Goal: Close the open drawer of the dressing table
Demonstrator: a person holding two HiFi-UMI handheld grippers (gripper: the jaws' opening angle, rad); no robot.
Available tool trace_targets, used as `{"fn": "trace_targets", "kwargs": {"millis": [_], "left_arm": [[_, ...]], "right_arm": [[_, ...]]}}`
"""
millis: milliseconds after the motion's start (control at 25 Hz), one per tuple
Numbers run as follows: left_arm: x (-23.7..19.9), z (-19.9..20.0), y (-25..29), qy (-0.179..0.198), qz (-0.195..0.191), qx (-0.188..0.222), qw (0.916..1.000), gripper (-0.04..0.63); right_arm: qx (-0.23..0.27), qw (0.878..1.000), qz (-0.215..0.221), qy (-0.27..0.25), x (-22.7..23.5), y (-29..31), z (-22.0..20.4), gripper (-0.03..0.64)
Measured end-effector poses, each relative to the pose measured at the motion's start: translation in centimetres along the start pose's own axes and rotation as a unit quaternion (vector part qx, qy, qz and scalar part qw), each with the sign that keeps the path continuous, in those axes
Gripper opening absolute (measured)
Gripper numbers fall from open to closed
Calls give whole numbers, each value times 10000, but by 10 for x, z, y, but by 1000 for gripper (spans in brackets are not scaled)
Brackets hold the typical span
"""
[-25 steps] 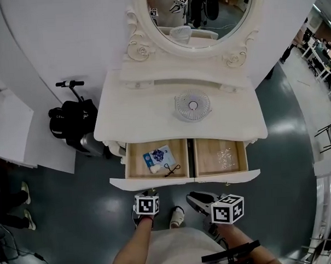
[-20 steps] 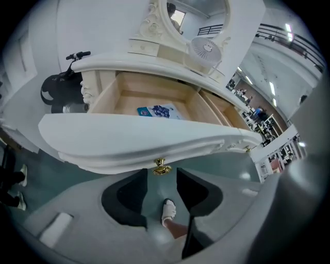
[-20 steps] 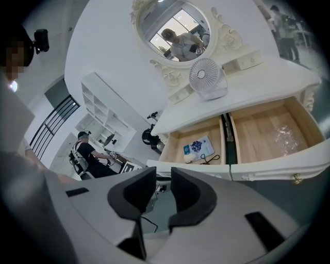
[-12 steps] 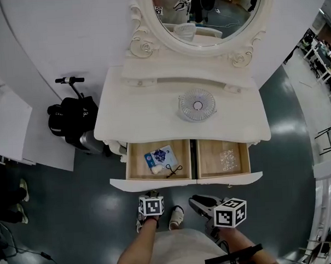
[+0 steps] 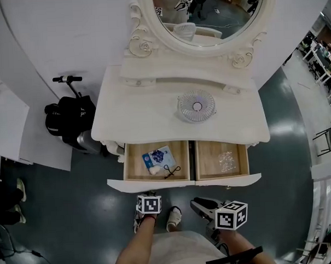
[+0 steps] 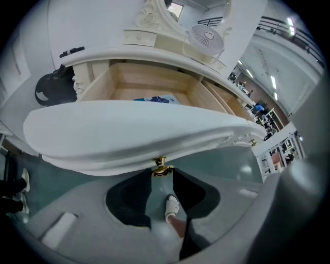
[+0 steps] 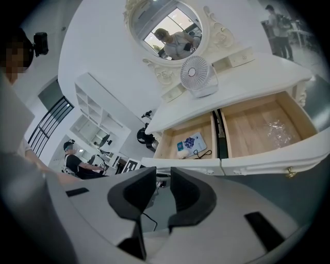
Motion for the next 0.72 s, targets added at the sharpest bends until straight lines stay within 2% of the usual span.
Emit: {"fn": "trace_targets", "kwargs": {"millis": [400, 720], "left_arm": [[-3, 10, 4, 103, -45, -54, 9999, 133], [-7, 27, 6, 216, -29, -128, 9997, 133]], "right_arm": [[-26, 10000, -2, 46, 4, 3, 1, 83], [-339, 9993, -105, -78, 19, 9, 3, 83]]}}
Point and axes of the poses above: the fingertips, and each gripper's own axes: y forward along the fingers, x to its right, z out of its top, the point moved 8 cm from there along -y, backward along the fingers, and after that the axes turned 6 degrees about -x, right-handed, at the moved point
